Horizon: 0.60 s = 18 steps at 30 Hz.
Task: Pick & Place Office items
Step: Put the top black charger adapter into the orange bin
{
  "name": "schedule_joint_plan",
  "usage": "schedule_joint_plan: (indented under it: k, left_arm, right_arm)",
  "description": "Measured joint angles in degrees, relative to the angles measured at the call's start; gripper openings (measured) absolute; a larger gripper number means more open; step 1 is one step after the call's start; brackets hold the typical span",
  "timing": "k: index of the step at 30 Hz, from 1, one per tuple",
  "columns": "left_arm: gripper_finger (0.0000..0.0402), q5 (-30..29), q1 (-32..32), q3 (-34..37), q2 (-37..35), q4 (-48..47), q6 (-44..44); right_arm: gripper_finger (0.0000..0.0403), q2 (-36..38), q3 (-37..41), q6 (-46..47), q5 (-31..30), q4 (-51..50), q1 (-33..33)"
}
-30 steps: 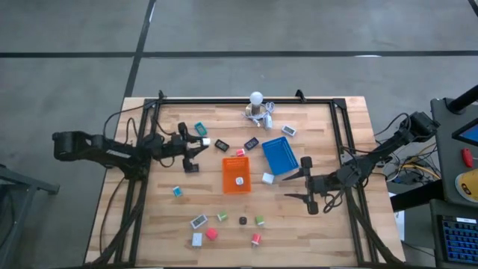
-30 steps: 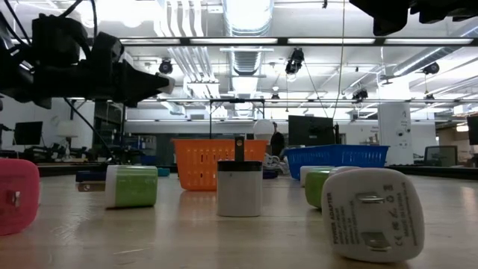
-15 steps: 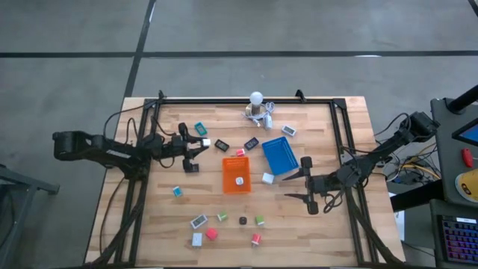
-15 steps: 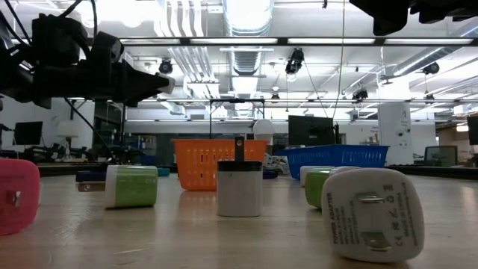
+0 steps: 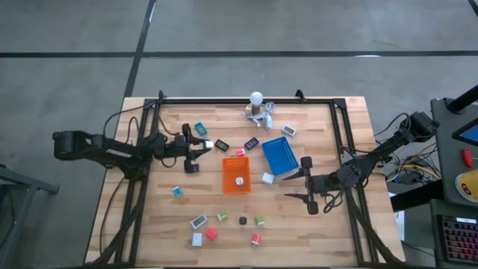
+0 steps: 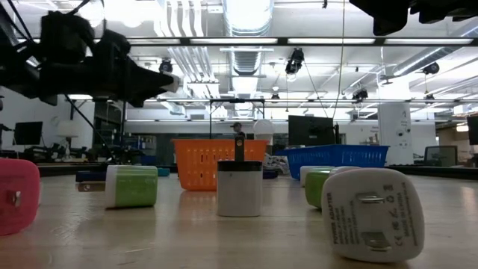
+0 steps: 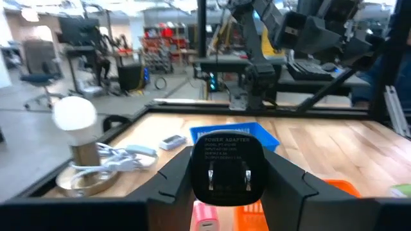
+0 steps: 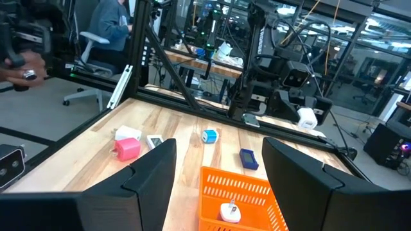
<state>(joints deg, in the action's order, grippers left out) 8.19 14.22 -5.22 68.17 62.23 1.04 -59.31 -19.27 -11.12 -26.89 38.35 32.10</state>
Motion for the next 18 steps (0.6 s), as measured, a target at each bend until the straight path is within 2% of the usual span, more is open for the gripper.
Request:
schedule_joint_plan:
  k: [6,15,18]
  left_arm:
    - [0.0132,-0.2,-4.4,-7.2,5.0,-4.7,0.4]
    - [0.0132,-0.4,-9.3,-18.9,20.8,-5.0,0.8]
    - [0.0132,-0.4,-9.2,-20.6,23.6,-5.5,0.9]
  right_arm:
    - [0.0226,0.0,0.0,0.0,0.0,0.0,0.0]
    - [0.0226,0.0,0.0,0.2,0.0,0.0,0.0]
    - [0.0226,0.0,0.1,0.5,0.0,-0.1,0.0]
